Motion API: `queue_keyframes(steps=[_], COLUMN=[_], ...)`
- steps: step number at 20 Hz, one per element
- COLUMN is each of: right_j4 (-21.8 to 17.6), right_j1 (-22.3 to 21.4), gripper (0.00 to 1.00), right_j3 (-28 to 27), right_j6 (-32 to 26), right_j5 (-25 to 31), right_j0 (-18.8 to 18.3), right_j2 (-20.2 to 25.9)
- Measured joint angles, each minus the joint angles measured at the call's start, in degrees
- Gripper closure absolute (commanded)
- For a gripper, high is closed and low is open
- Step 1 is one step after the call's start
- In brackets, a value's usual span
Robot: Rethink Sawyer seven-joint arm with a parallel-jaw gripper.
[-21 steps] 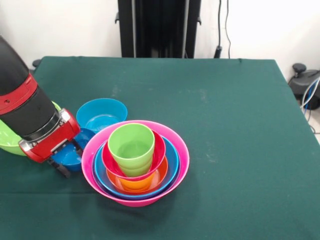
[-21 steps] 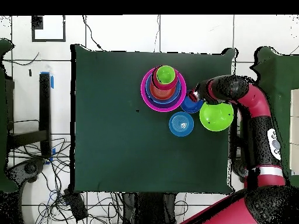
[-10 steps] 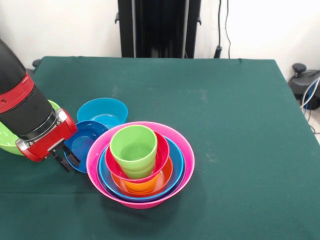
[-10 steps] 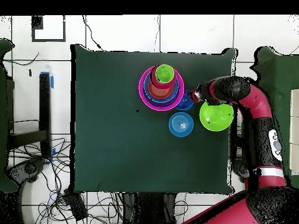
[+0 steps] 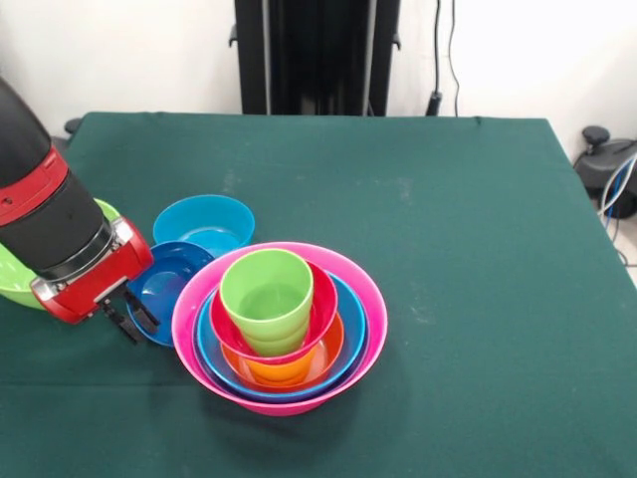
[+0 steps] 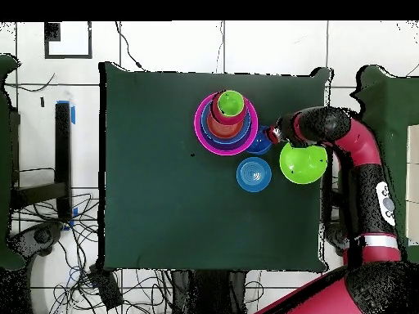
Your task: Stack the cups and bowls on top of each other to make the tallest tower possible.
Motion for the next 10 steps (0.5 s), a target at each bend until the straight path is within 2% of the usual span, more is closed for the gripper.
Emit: queue_keyframes(steps=[10], right_j4=[0.0], right_j1=[0.0], gripper=[1.00], right_j3=[-0.3], right_j6=[0.0], right_j5=[0.0], right_j0=[0.1], right_j2=[0.1])
